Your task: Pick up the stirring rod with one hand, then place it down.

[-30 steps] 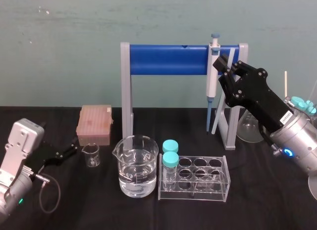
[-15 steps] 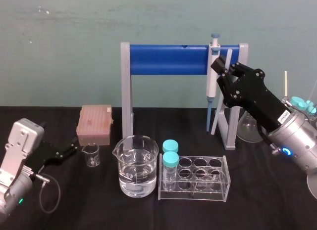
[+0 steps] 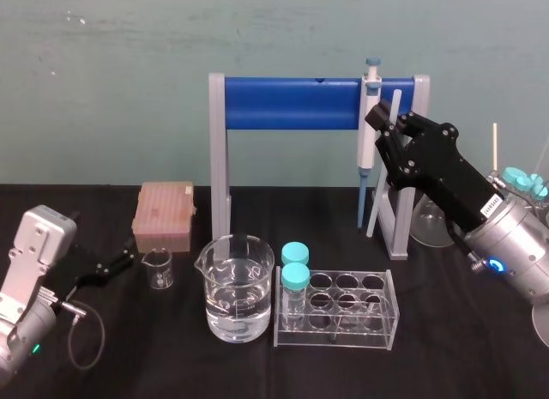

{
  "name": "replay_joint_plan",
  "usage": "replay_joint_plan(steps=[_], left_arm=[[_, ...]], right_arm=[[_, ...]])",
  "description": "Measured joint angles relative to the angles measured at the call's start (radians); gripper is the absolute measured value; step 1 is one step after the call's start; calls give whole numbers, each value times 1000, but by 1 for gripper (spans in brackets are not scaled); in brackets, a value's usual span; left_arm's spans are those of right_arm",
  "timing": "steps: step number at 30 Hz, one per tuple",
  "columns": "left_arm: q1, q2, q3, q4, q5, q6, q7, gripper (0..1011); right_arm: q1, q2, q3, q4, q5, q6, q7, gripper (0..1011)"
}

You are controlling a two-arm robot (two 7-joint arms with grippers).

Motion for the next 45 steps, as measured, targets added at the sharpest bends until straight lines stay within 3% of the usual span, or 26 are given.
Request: replay_joint_plan(steps=[45], left_arm=[[0, 0, 0, 0, 0, 0, 0, 1000]], right_arm=[[9, -4, -6, 22, -5, 12, -2, 69]])
